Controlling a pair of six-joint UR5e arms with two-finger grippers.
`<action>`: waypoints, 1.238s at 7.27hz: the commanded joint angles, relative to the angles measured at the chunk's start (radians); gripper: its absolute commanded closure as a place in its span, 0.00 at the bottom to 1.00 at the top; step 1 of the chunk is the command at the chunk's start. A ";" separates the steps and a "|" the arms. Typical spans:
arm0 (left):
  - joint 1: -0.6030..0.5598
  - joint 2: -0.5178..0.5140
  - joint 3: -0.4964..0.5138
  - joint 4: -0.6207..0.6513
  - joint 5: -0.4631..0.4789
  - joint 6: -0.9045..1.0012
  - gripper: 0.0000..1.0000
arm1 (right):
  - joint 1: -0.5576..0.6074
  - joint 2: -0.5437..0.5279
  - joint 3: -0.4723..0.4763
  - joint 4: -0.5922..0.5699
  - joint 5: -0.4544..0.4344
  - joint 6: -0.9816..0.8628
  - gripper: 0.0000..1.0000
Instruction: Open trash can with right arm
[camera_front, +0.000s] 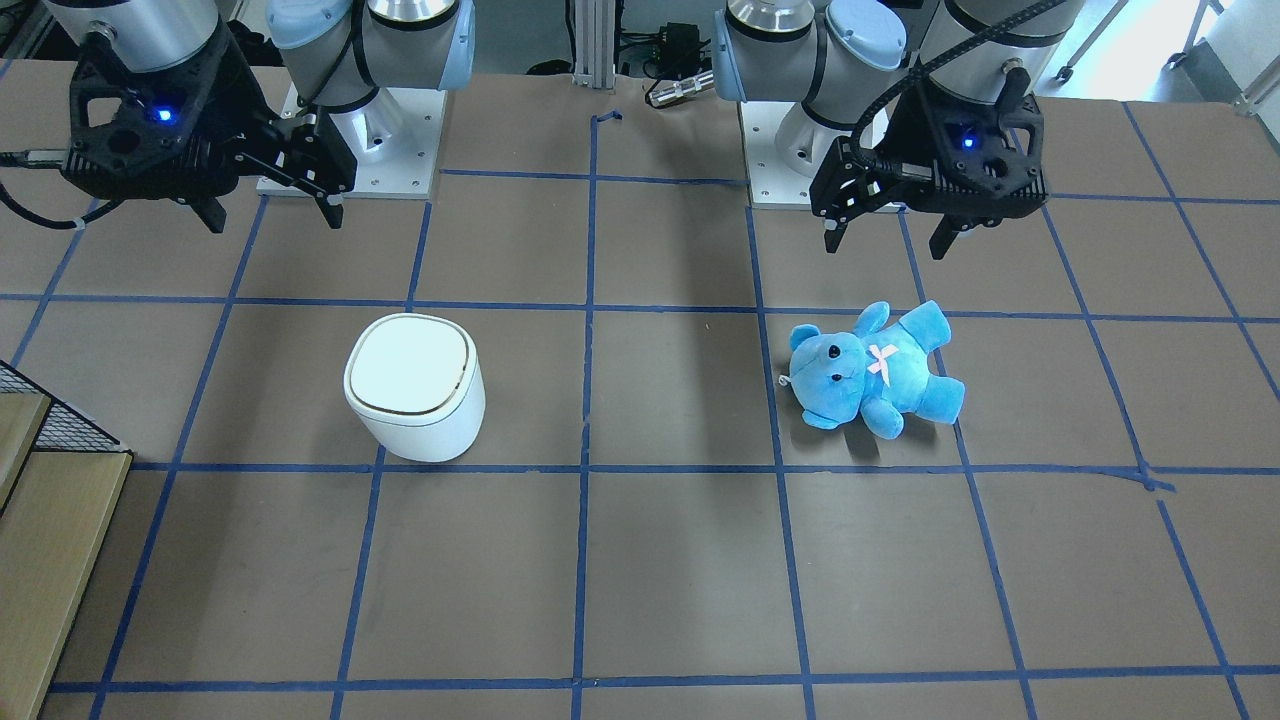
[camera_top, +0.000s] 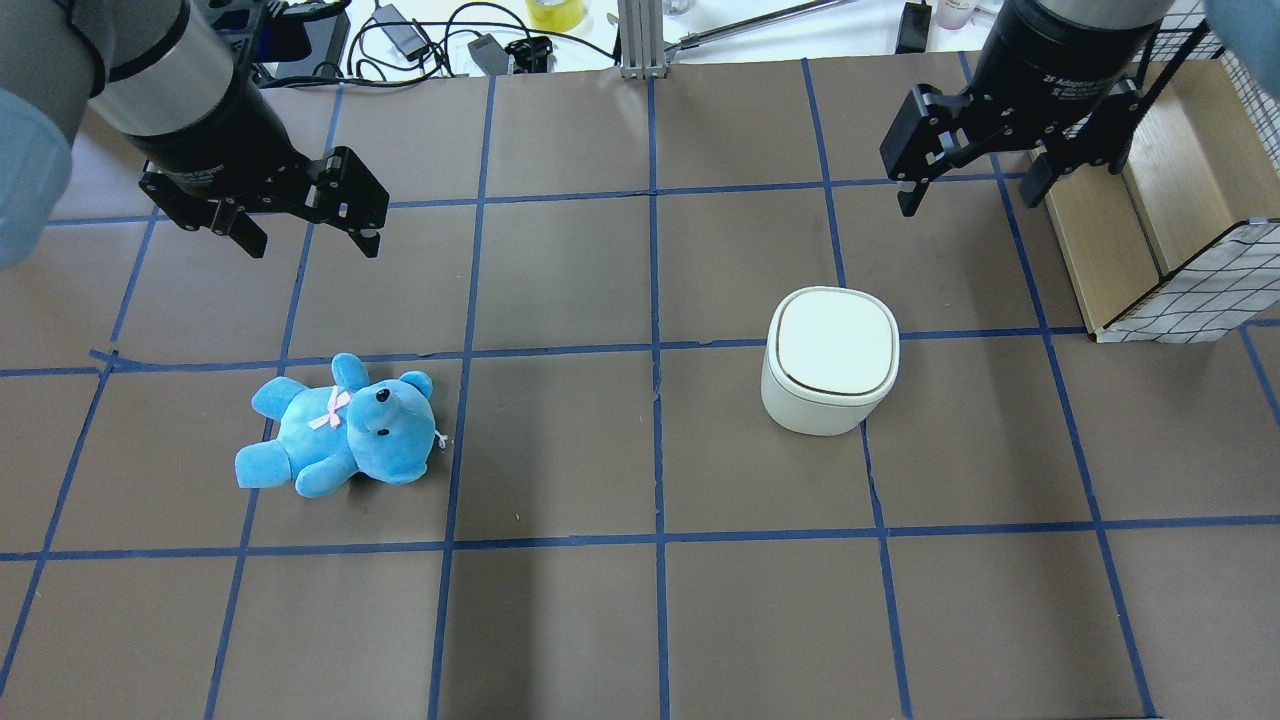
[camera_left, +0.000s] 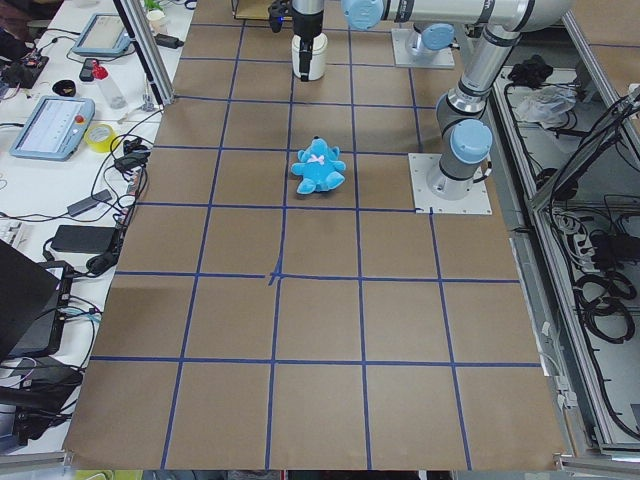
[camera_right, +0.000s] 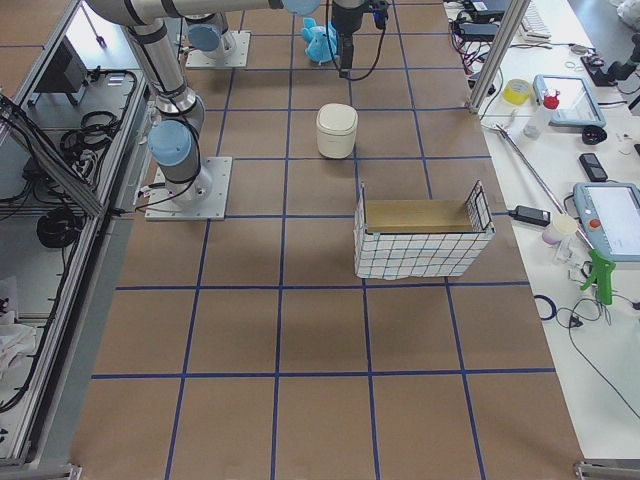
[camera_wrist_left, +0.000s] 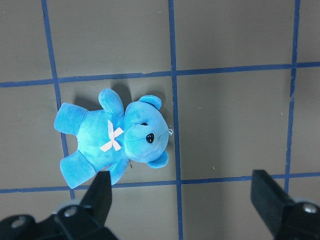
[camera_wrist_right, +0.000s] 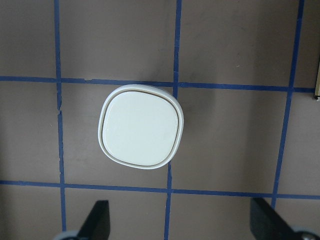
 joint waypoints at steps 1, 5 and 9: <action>0.000 0.000 0.000 0.000 0.000 0.000 0.00 | 0.009 -0.002 -0.002 -0.001 0.015 0.030 0.35; 0.000 0.000 0.000 0.000 0.000 0.000 0.00 | 0.064 0.026 0.017 -0.036 0.063 0.126 1.00; 0.000 0.000 0.000 0.000 0.000 0.000 0.00 | 0.064 0.104 0.191 -0.421 0.063 0.129 1.00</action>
